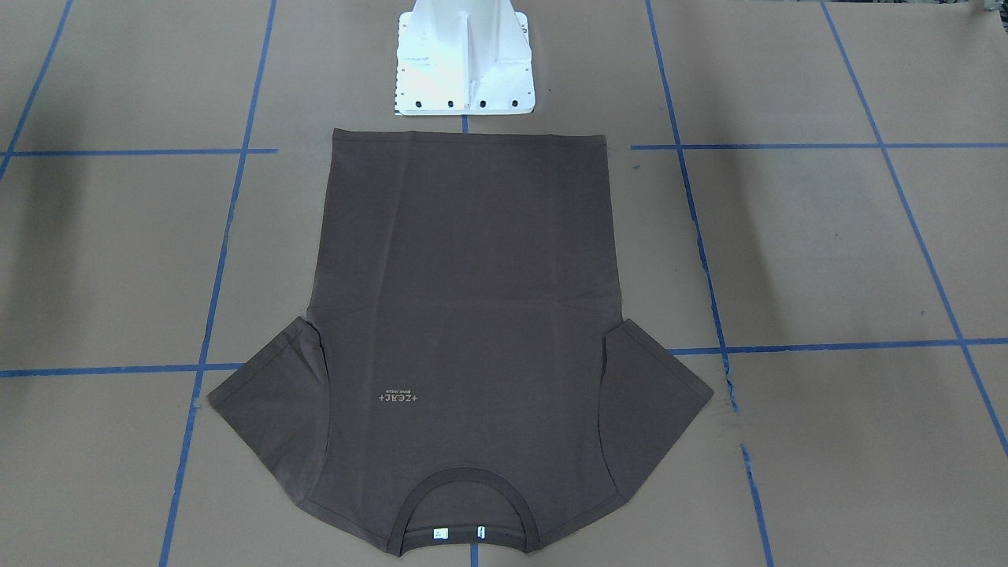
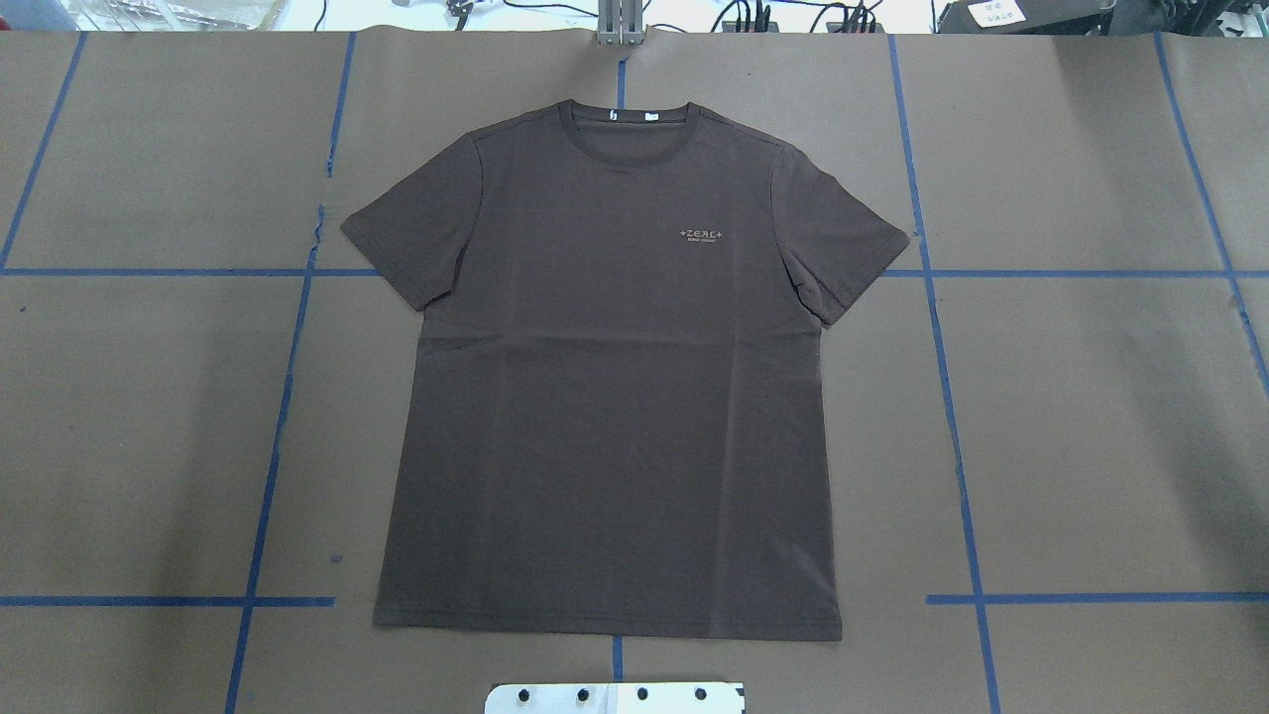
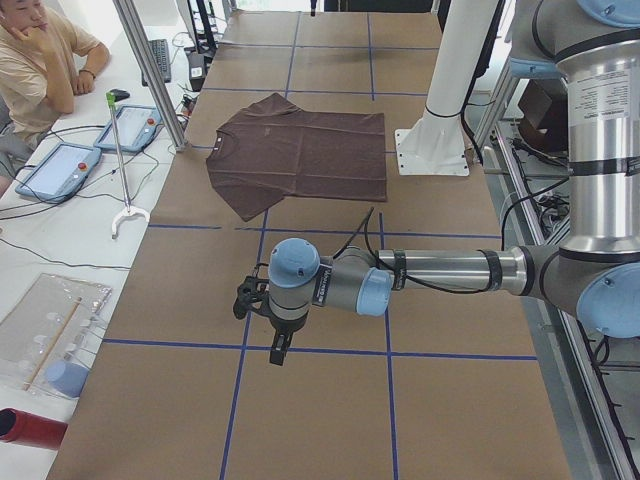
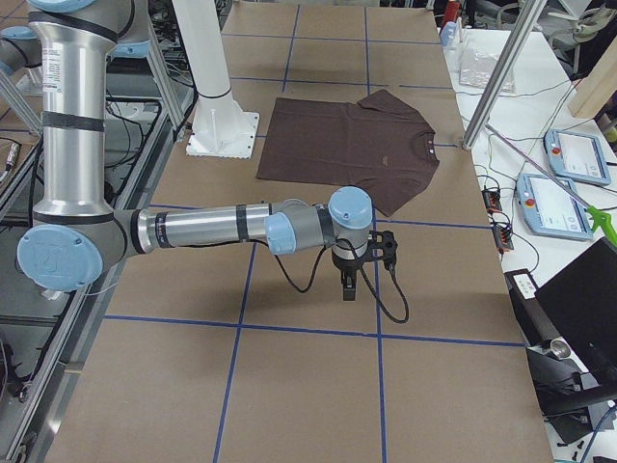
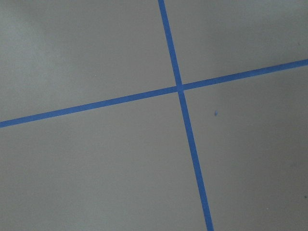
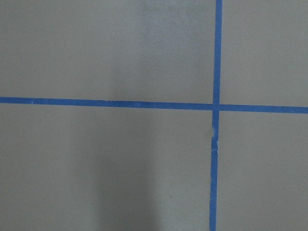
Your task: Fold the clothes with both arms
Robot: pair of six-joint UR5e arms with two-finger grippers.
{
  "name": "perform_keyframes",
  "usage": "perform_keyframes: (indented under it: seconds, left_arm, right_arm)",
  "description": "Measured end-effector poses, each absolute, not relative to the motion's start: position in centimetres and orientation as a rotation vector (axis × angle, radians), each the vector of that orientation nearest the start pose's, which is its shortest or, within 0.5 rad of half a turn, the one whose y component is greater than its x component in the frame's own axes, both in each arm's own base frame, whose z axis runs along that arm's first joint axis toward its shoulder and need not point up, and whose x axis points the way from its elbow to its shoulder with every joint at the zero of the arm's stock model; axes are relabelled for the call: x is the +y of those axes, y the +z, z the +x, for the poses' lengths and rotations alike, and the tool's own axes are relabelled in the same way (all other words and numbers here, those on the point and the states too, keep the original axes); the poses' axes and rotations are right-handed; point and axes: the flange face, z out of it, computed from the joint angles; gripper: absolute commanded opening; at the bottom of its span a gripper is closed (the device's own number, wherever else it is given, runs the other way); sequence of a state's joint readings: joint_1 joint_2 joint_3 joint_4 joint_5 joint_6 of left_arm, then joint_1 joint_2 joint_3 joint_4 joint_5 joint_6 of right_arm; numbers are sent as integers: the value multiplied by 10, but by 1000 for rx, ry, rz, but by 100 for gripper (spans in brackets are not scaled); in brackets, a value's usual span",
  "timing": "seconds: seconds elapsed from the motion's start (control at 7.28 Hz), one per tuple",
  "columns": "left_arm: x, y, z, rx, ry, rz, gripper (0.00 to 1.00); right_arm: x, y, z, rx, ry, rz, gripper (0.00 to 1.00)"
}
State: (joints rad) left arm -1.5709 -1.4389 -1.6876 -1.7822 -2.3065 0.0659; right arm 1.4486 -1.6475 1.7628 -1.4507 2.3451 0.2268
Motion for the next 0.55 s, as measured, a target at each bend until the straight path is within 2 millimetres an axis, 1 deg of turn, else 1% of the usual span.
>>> perform_keyframes:
  seconds: [0.27, 0.55]
  left_arm:
    - [-447, 629, -65, 732, 143, 228, 100]
    - [-445, 626, -66, 721, 134, 227, 100]
  right_arm:
    - [-475, 589, 5, -795, 10, 83, 100]
    - [-480, 599, 1, -799, 13, 71, 100]
